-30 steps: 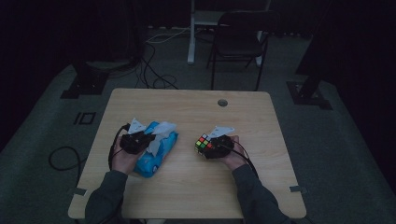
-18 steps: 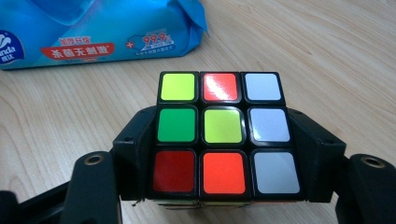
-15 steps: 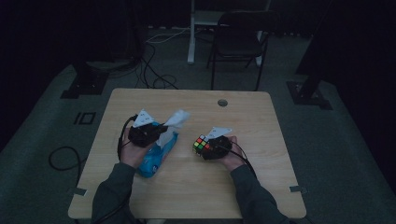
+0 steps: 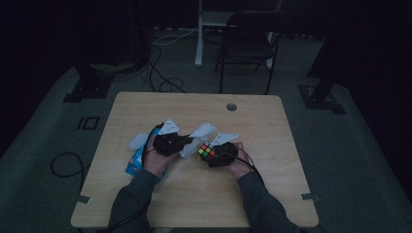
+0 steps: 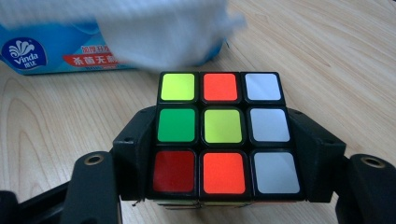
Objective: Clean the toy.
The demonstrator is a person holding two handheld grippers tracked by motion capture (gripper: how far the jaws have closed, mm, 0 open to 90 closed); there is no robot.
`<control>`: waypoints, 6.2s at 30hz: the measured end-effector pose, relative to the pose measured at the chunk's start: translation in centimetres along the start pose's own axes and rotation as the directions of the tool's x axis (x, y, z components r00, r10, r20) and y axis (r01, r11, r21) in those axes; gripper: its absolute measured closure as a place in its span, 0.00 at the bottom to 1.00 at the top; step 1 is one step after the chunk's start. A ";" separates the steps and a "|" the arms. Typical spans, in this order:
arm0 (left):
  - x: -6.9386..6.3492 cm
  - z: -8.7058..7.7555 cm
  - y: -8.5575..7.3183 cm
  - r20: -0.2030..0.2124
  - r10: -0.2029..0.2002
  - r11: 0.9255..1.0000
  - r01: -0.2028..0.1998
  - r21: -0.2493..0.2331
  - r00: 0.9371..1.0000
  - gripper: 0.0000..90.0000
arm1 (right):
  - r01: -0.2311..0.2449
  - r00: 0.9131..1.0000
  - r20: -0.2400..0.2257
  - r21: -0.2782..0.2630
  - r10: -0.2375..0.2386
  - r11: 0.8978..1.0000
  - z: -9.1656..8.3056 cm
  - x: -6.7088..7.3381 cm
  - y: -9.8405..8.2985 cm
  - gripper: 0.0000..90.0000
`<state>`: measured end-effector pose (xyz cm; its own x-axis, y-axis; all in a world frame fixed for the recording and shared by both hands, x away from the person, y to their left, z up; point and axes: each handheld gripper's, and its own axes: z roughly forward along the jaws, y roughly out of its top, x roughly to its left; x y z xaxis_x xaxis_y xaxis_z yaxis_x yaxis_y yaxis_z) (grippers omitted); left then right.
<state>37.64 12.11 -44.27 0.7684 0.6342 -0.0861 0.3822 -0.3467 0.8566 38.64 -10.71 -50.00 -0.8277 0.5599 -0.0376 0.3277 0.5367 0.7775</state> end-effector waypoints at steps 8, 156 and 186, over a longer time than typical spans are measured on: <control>-0.5 2.7 -0.6 0.055 -0.008 0.999 0.006 0.035 0.998 0.98 | 0.010 1.000 -0.005 -0.012 -0.010 1.000 -0.1 0.2 0.4 0.37; -1.9 5.8 0.0 0.170 0.051 0.992 -0.070 0.106 0.984 1.00 | 0.043 0.999 -0.021 -0.036 -0.043 0.998 -0.2 1.0 0.2 0.38; 0.1 4.3 -1.0 0.092 -0.075 0.995 0.068 0.076 0.993 0.57 | 0.028 1.000 -0.002 -0.061 -0.029 0.998 -1.0 0.4 0.2 0.38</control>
<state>39.51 9.55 -47.29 0.7814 0.5922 -0.1967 0.4716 -0.3538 0.8077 37.92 -10.97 -49.25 -0.8377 0.5430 -0.0585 0.2758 0.5130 0.8129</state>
